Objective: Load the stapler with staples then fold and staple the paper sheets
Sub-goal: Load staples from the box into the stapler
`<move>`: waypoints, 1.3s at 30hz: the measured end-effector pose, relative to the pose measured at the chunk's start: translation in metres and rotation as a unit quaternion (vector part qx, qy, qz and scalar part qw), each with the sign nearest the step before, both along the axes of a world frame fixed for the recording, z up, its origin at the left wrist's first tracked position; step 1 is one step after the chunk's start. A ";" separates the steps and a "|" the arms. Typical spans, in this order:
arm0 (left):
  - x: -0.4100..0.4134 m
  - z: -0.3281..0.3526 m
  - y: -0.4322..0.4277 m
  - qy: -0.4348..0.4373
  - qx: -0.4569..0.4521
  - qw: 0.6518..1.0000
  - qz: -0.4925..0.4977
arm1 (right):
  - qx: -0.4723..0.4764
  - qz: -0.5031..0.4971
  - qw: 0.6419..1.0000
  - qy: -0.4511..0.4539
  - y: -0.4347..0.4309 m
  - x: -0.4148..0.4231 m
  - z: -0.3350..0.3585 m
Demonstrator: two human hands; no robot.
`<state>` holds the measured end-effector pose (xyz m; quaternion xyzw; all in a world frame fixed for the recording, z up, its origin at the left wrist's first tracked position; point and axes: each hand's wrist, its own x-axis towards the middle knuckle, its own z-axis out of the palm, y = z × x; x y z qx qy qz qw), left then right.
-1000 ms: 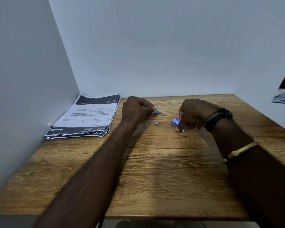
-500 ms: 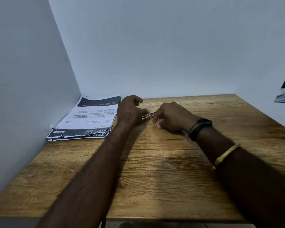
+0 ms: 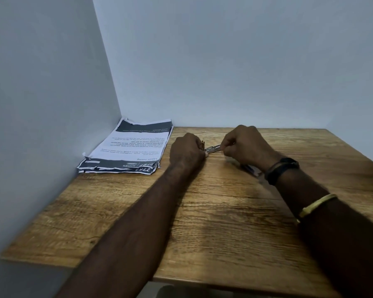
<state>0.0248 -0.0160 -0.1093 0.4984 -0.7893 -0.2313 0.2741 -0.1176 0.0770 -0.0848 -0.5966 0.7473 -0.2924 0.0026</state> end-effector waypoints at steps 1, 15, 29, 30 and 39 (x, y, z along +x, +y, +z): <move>0.000 -0.001 0.000 0.002 -0.003 1.000 0.002 | -0.009 -0.005 1.000 -0.011 -0.001 -0.002 0.000; 0.001 0.000 -0.001 0.019 0.004 0.999 -0.043 | 0.002 0.071 0.996 0.059 -0.015 -0.010 0.003; 0.001 0.001 -0.001 0.033 -0.015 0.997 -0.062 | 0.056 0.083 0.994 0.045 -0.022 -0.011 0.006; 0.002 0.001 -0.001 0.033 -0.018 0.997 -0.063 | 0.061 0.080 0.994 0.046 -0.022 -0.010 0.006; 0.003 0.002 0.000 0.039 -0.031 0.996 -0.071 | 0.052 0.083 0.995 0.015 -0.018 -0.013 0.007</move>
